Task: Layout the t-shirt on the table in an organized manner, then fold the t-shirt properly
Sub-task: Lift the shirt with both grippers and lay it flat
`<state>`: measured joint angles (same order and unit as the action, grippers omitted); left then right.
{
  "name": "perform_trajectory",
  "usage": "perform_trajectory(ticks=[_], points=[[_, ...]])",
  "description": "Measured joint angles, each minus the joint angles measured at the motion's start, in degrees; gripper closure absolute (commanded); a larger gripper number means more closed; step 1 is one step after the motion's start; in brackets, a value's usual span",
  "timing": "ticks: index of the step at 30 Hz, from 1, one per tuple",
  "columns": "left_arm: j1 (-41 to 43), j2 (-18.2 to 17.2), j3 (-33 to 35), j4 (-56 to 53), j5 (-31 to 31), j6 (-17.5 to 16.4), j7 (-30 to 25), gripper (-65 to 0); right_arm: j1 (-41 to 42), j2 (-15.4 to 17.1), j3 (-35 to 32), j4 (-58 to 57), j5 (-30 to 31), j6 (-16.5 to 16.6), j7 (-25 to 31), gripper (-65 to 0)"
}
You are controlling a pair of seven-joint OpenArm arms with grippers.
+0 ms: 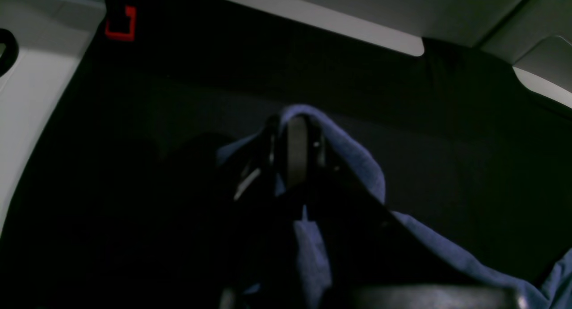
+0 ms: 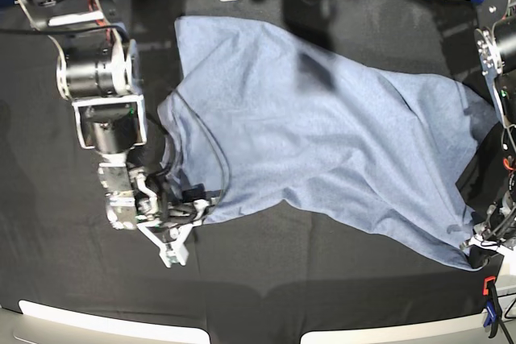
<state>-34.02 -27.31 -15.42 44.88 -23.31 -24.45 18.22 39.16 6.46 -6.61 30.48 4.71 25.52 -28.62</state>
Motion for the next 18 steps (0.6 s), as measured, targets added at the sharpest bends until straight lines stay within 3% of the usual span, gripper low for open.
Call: perform_trajectory(ticks=[1,4,9,14,18], points=[[0.0,0.0,-0.02,0.0,0.0,0.0,0.0,0.0,0.02,-0.24,0.0,0.0,-0.04,0.15,0.07,0.0],[0.0,0.0,0.0,0.0,0.02,0.0,0.02,0.0,0.04,-0.24,0.0,0.0,-0.44,0.15,2.78,0.0],[0.0,0.02,0.0,0.0,0.02,0.0,0.02,0.0,2.62,-0.44,-0.04,1.55,-7.48,0.5,7.23,0.0],[0.0,0.0,0.0,0.0,-1.38,0.0,0.02,0.0,11.32,-0.57,0.13,3.04,-11.26,-5.27,12.07,0.0],[0.0,0.13,-0.02,0.0,-1.84,0.0,-0.02,0.0,14.51,-0.42,0.22,3.17,-12.31,-8.04,13.88,0.0]])
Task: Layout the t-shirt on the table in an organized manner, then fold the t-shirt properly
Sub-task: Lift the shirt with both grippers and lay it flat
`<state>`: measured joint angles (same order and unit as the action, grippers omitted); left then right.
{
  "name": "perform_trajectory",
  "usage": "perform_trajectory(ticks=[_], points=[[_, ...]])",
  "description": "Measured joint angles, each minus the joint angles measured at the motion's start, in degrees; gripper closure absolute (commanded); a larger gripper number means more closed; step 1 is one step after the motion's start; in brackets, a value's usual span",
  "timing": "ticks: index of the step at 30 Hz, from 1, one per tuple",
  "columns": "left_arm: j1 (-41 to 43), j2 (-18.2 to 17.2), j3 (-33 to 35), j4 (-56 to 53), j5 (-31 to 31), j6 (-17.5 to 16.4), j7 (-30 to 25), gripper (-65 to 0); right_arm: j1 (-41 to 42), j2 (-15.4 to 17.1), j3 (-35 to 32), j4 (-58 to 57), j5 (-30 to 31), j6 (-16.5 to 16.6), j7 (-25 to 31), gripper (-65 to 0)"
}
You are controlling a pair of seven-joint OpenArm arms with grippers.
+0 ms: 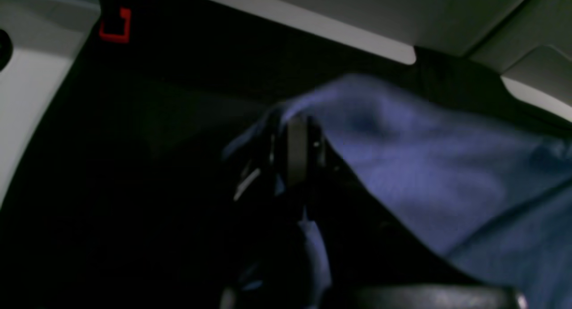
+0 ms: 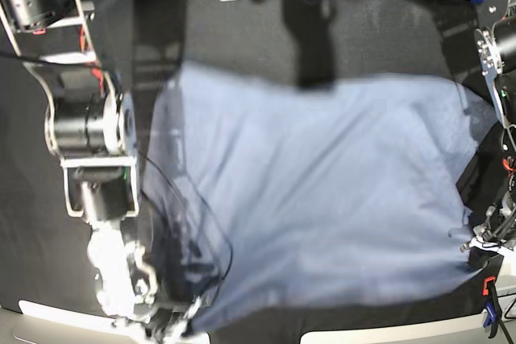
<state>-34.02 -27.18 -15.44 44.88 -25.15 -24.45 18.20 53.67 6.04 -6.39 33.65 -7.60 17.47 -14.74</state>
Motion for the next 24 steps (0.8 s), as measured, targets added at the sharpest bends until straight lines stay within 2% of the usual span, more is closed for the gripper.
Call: perform_trajectory(ticks=[2,3,5,6,7,8,9,15,19,22,23,24], points=[[-0.02,0.26,0.0,0.0,0.04,0.0,-0.22,0.0,0.17,-0.02,0.0,-0.11,0.07,-2.45,-0.28,0.0],[-0.11,0.55,0.0,0.0,0.07,0.0,-0.22,0.0,0.17,-0.04,0.0,-0.15,0.04,-2.45,-0.37,0.0],[-0.17,1.05,0.02,0.0,0.04,0.0,-0.28,0.0,0.33,-0.02,0.0,-0.15,-0.04,-2.34,-0.33,-15.0],[-0.17,1.33,0.02,0.0,0.04,0.0,-0.42,-4.5,0.5,-0.02,0.0,-0.15,0.02,-2.36,-0.22,-22.6],[-0.17,1.51,0.02,0.0,0.02,0.02,-0.46,-14.9,0.55,0.0,0.0,-0.15,0.02,-2.36,-0.17,-28.6],[-0.17,1.62,0.02,0.0,-0.11,0.0,-0.39,-23.6,0.63,0.0,0.0,-0.15,0.0,-2.51,-0.04,-31.9],[-0.15,1.62,0.22,0.0,-0.09,0.0,-0.5,-27.3,0.68,0.0,0.0,-0.15,0.07,-2.54,0.02,-32.3],[-1.29,1.27,3.19,0.0,1.27,0.0,-1.46,-27.3,0.63,-0.02,0.0,-0.15,0.09,-2.51,-0.63,-32.3],[-2.93,1.33,3.93,0.0,3.67,-0.02,0.48,-26.9,0.61,0.0,0.0,-0.15,0.17,-2.51,-6.34,-32.1],[-3.13,0.57,4.13,0.0,2.75,-0.17,4.02,-26.6,0.61,0.17,0.0,-0.15,3.82,-2.32,-12.33,-32.1],[-2.84,0.0,4.13,0.02,1.99,-0.2,5.25,-26.6,0.48,0.17,0.0,-0.15,4.66,-0.48,-13.44,-32.1],[-2.34,-0.72,4.13,0.02,0.76,-0.94,6.47,-26.6,0.35,0.22,0.0,-0.11,4.31,3.85,-13.84,-32.1]])
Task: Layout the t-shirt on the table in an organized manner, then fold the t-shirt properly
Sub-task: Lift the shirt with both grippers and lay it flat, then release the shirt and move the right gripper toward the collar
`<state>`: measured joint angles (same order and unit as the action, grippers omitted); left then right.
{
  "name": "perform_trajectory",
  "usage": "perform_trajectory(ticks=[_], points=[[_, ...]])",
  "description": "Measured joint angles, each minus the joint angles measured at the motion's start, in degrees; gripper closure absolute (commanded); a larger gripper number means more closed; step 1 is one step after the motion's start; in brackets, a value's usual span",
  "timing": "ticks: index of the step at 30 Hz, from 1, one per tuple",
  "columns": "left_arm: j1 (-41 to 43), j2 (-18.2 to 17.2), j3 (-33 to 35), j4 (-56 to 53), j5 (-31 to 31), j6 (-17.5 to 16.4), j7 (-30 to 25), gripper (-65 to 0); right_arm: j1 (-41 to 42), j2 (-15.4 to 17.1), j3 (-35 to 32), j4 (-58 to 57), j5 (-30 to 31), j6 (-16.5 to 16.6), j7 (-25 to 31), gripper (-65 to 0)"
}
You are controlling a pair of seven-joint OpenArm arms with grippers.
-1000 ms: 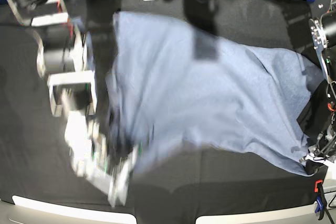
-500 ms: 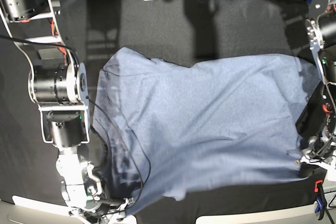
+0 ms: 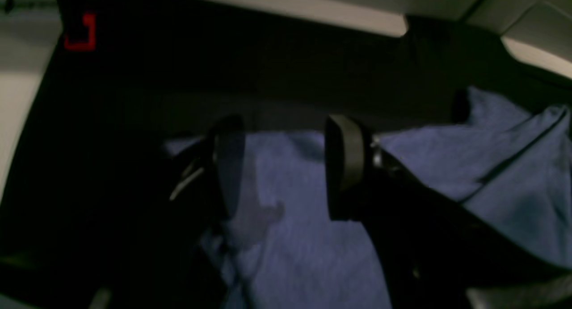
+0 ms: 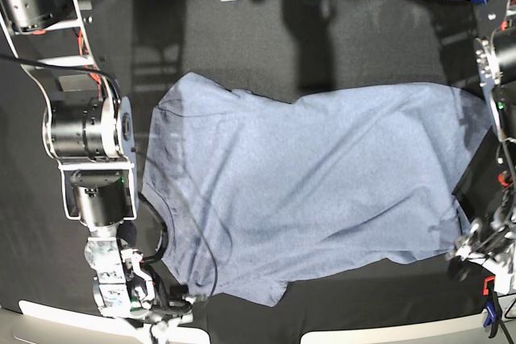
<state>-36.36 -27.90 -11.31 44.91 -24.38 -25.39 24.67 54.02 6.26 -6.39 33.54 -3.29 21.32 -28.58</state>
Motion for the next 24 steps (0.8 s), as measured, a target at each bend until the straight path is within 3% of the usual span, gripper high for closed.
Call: perform_trajectory(ticks=[1,3,9,16,24], points=[[0.74,-0.94,0.0,0.02,-1.46,-1.77,0.83,-26.6,-0.7,0.17,0.02,1.18,0.48,3.39,-1.64,-32.1],[2.93,-3.37,0.07,0.22,-4.44,-4.79,1.36,-26.6,-3.34,0.22,0.0,4.76,2.08,4.0,-4.11,-32.1],[11.98,-9.77,-2.1,1.03,-10.64,-4.9,2.43,-26.6,-17.9,1.05,-0.04,25.2,4.46,4.52,-6.75,-32.1],[22.64,-7.76,-13.27,10.25,-14.23,-6.1,7.78,-26.6,-31.08,1.03,-0.11,48.06,6.29,4.61,-11.04,-32.1],[35.34,-7.1,-17.94,14.47,-14.38,-5.77,9.4,-26.6,-39.41,1.05,4.52,53.35,8.04,4.44,-12.0,-32.1]])
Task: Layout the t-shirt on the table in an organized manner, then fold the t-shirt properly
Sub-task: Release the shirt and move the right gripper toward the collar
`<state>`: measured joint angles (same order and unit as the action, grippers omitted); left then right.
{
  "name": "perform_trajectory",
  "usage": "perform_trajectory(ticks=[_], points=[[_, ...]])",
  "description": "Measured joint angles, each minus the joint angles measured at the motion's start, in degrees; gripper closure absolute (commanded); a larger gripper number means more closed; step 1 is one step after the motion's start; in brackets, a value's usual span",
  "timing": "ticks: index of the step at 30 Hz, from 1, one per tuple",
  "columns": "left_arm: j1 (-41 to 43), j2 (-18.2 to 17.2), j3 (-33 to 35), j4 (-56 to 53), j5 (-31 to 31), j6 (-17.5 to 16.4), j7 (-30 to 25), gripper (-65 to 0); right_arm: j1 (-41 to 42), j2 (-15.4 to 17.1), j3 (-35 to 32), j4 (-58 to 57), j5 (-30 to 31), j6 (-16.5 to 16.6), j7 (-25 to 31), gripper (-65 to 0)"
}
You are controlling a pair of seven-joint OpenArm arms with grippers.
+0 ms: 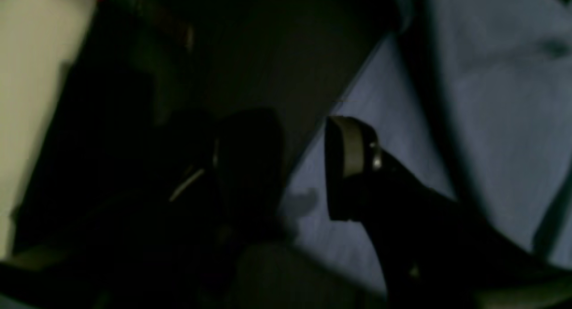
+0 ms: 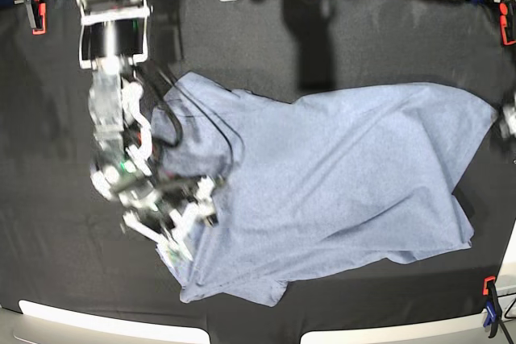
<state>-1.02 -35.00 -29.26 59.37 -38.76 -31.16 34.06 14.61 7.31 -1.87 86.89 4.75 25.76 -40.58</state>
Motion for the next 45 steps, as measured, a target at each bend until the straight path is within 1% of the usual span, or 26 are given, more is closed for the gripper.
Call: perform_trajectory(ticks=[3,5,6,7,8,9,12,14,16,17,19,22,24,25,27,30,31,33,35,37,39,40,41,42,43,45], points=[[1.99,0.9,0.0,0.0,-0.04,0.0,-1.05,-26.6,-2.19,0.0,1.36,1.14,0.46,0.0,-0.59,-32.1],[2.29,1.33,0.0,0.04,0.42,0.02,-1.6,-26.6,-3.76,0.0,2.1,2.75,1.09,1.33,-0.92,-32.1],[2.29,1.6,0.0,0.07,1.88,0.22,-2.78,-26.6,-4.5,0.0,2.29,3.78,1.22,1.53,-1.09,-32.1],[2.27,1.97,0.0,0.17,2.84,2.29,-3.23,-26.6,-5.27,0.0,2.43,4.83,1.16,1.64,-1.14,-32.1],[2.27,2.47,0.0,0.15,4.59,3.04,-4.22,-26.6,-6.16,0.02,2.43,6.1,1.18,1.66,-1.31,-32.1],[2.29,2.95,-0.02,0.15,4.55,3.26,-4.24,-26.6,-6.95,0.11,2.43,7.32,1.2,1.66,-1.64,-32.1],[2.34,4.59,-0.02,0.17,4.42,2.95,-2.64,-26.6,-10.21,0.13,2.4,11.28,1.22,1.7,-2.21,-32.1],[2.43,5.51,-0.02,0.26,2.43,0.81,-0.9,-25.9,-12.22,0.13,2.43,13.46,2.1,1.68,-3.5,-32.1],[2.93,6.08,-0.02,0.37,-0.04,-1.6,0.04,-20.3,-13.6,0.13,2.97,15.19,5.81,1.7,-6.8,-32.1],[3.15,6.25,-0.09,0.37,-1.25,-3.19,1.03,-14.8,-14.08,0.13,3.39,15.85,7.04,1.75,-8.94,-32.1],[3.58,6.58,-0.11,0.37,-2.12,-4.7,1.4,-0.3,-15.19,0.13,4.85,16.37,8.98,3.48,-11.74,-32.1],[3.52,6.67,-0.07,0.37,-2.1,-4.92,1.79,0.0,-18.12,0.44,7.26,16.63,15.3,7.69,-16.09,-32.1],[3.54,6.6,-0.07,0.37,-2.05,-4.92,1.53,0.0,-20.76,1.86,7.17,17.33,18.47,11.72,-19.82,-32.1],[3.56,6.6,-0.07,0.37,-1.99,-4.92,1.53,0.0,-22.36,2.97,6.29,18.01,19.12,12.37,-20.31,-32.0],[3.54,6.6,-0.07,0.37,-1.92,-4.92,1.29,0.0,-25.27,5.73,2.89,19.39,17.35,12.46,-19.74,-32.0],[3.54,6.6,-0.07,0.35,-2.49,-4.9,1.11,0.0,-27.87,10.21,-4.2,20.0,6.12,12.61,-15.56,-32.0],[3.54,6.6,-0.07,0.35,-2.75,-4.9,1.11,0.0,-28.35,11.67,-7.06,20.0,1.31,11.34,-13.49,-31.3],[3.54,6.6,-0.07,0.35,-3.52,-4.9,1.14,0.0,-28.72,14.01,-12.63,20.0,-7.91,6.34,-9.2,-29.2],[3.54,6.6,-0.07,0.35,-3.52,-4.92,1.14,0.0,-28.39,16.06,-17.86,20.0,-13.9,2.32,-6.84,-29.2],[3.54,6.6,-0.07,0.35,-3.52,-4.9,1.14,0.0,-28.13,17.03,-21.86,20.0,-16.83,-0.81,-6.75,-29.2],[3.54,6.6,-0.07,0.35,-3.52,-4.9,1.14,0.0,-28.06,17.16,-24.33,19.23,-18.93,-2.89,-6.21,-29.2],[3.54,6.6,-0.07,0.35,-3.52,-4.9,1.14,0.0,-27.96,17.14,-25.27,18.34,-19.74,-5.99,-5.18,-29.2],[3.54,6.6,-0.07,0.35,-3.54,-4.92,1.14,0.0,-27.91,17.11,-25.97,17.46,-20.83,-8.17,-4.33,-29.2],[3.54,6.6,-0.07,0.35,-3.54,-4.9,1.14,0.0,-27.78,17.11,-26.58,16.74,-22.38,-9.44,-3.26,-28.9],[3.54,6.6,-0.07,0.35,-3.54,-4.9,1.14,0.0,-27.45,17.03,-26.99,16.09,-23.26,-10.45,-2.8,-27.0],[3.54,6.6,-0.07,0.35,-3.54,-4.92,1.14,0.0,-26.49,16.96,-27.3,15.47,-23.45,-10.6,-2.91,-18.4]])
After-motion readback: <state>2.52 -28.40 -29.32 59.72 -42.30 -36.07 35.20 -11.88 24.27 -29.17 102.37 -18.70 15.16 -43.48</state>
